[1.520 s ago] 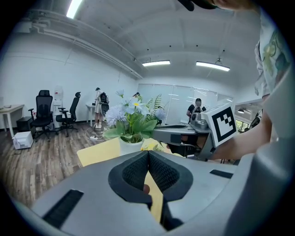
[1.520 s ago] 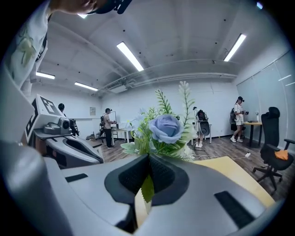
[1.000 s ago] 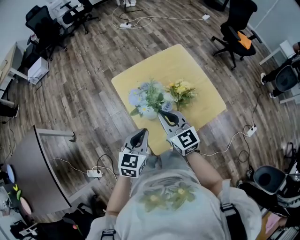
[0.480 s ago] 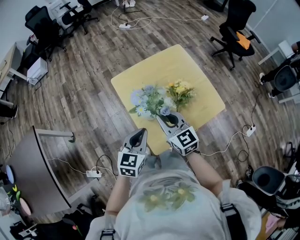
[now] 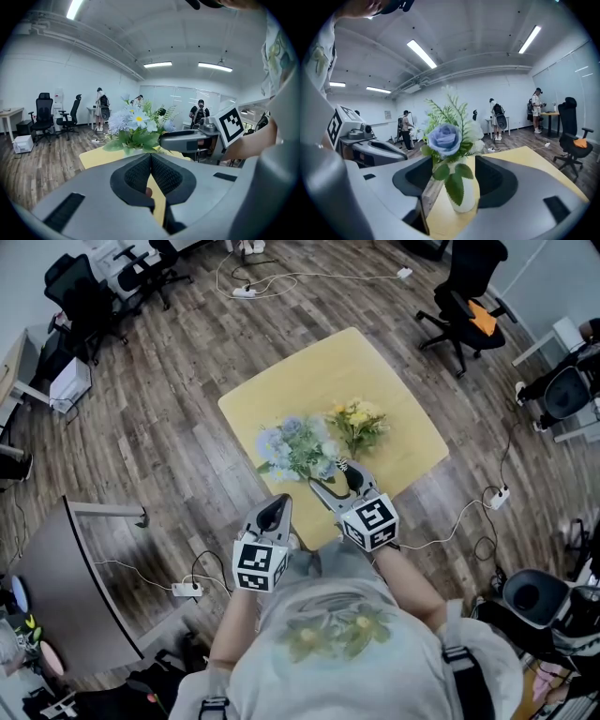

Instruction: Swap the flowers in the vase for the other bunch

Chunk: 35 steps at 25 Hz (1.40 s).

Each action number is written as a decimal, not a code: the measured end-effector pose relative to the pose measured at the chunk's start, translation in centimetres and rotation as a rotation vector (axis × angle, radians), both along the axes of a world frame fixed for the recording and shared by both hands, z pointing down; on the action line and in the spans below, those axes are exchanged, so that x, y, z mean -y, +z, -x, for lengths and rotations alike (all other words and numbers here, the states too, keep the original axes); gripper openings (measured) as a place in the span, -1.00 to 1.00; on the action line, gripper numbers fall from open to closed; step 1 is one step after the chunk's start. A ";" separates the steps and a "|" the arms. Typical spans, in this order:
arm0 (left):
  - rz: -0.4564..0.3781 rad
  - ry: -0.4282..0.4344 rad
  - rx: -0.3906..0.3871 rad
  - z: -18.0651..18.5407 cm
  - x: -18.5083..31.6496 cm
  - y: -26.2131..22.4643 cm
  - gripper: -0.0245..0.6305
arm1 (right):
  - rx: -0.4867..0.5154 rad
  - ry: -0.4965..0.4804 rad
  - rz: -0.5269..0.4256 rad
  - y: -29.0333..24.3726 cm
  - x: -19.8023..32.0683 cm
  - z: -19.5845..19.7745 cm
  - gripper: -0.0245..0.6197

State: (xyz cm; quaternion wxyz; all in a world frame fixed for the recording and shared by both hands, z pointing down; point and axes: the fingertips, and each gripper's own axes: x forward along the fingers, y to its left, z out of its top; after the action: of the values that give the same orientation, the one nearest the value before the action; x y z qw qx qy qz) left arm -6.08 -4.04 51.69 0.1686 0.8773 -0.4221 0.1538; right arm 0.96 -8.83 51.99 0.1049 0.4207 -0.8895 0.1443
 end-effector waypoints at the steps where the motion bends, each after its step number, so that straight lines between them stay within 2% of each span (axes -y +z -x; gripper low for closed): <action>1: -0.002 0.000 0.000 0.0 0.0 0.0 -0.88 | 0.007 0.008 -0.027 -0.7 0.4 -0.1 -0.12; 4: 0.000 -0.002 -0.001 0.3 -0.1 0.1 -0.88 | 0.020 0.009 -0.078 -2.4 1.3 0.3 -0.11; 11: 0.013 -0.013 0.003 0.6 -0.7 0.2 -0.88 | 0.080 0.016 -0.053 -2.7 3.0 1.4 -0.13; 12: 0.014 -0.015 0.004 0.7 -0.8 0.2 -0.88 | 0.095 0.018 -0.052 -2.7 3.1 1.4 -0.19; 14: 0.017 -0.018 0.007 0.8 -0.8 0.3 -0.88 | 0.112 0.018 -0.053 -2.8 3.3 1.5 -0.43; 21: 0.014 -0.038 0.011 1.7 -0.7 0.5 -0.88 | 0.109 -0.002 -0.081 -3.2 3.7 2.2 -0.66; 35: -0.002 -0.051 0.018 2.2 -0.6 0.3 -0.88 | 0.216 0.002 -0.195 -7.2 3.6 2.0 -0.71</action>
State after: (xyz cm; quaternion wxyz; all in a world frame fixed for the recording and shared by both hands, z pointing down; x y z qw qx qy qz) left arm -8.29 -3.41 51.98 0.1679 0.8649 -0.4460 0.1572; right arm -1.06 -12.40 44.78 -0.0331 0.4118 -0.9050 0.1016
